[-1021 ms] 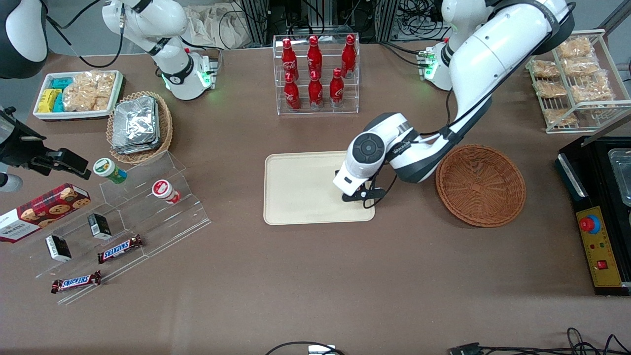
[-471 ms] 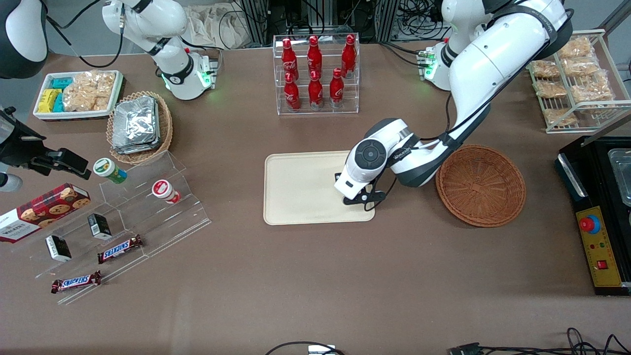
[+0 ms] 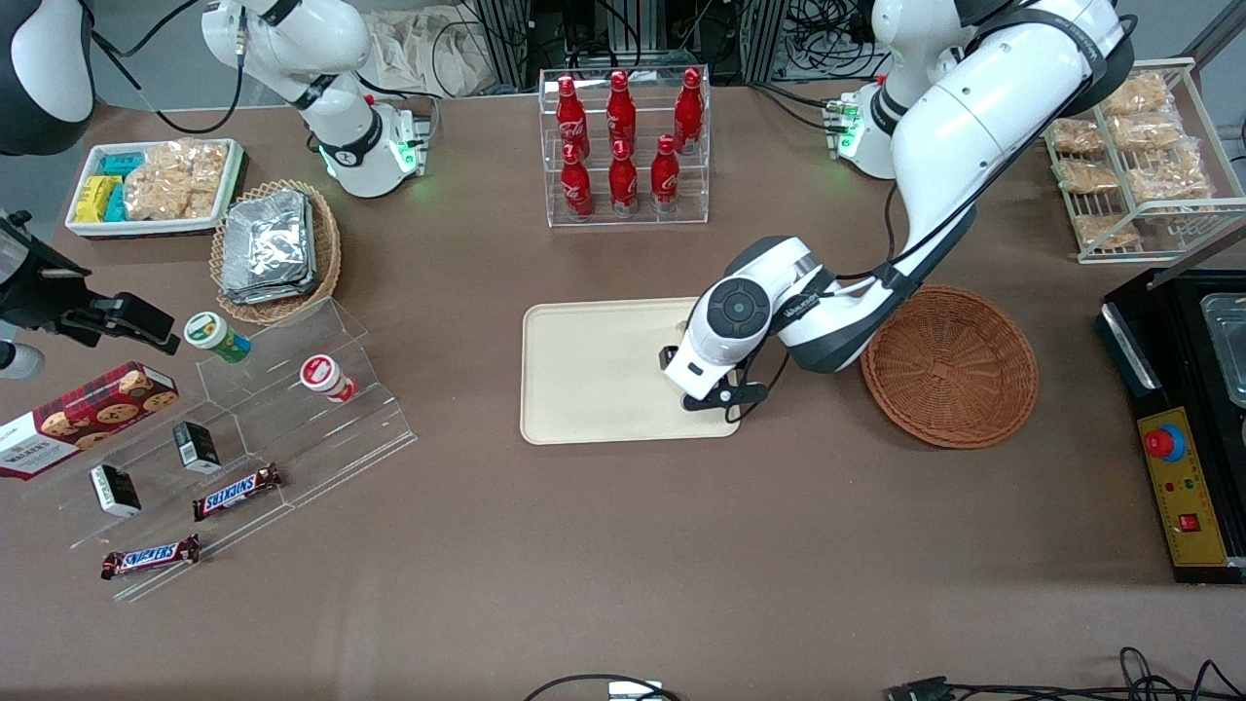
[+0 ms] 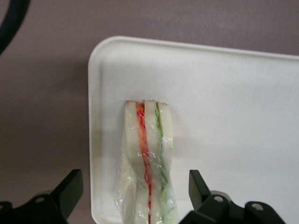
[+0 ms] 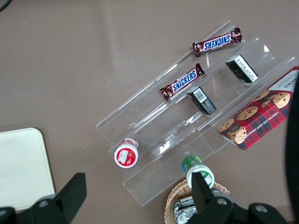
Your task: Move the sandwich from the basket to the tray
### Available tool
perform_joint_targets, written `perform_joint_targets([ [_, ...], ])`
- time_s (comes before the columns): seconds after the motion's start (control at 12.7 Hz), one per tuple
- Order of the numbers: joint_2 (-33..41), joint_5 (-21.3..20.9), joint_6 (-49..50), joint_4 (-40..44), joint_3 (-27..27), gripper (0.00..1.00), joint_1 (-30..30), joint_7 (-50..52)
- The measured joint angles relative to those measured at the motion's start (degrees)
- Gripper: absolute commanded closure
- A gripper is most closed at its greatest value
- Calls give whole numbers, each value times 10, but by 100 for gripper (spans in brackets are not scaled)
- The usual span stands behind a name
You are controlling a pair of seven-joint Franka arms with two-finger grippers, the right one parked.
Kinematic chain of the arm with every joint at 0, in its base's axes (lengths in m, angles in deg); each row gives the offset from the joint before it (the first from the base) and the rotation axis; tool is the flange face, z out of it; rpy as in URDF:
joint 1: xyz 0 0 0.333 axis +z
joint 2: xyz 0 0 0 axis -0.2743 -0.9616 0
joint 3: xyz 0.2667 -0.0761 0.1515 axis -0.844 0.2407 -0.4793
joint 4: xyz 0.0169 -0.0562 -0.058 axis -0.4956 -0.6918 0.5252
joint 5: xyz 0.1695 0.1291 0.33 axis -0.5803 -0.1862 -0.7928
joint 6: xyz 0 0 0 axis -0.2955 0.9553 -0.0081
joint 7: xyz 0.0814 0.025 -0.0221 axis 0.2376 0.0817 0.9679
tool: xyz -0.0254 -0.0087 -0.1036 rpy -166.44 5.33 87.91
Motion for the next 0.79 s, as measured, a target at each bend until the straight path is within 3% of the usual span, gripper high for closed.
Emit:
perform_joint_targets([
  [0.47, 86, 2, 115, 61, 5, 0, 3, -1],
  [0.79, 108, 14, 204, 157, 4, 0, 27, -49],
])
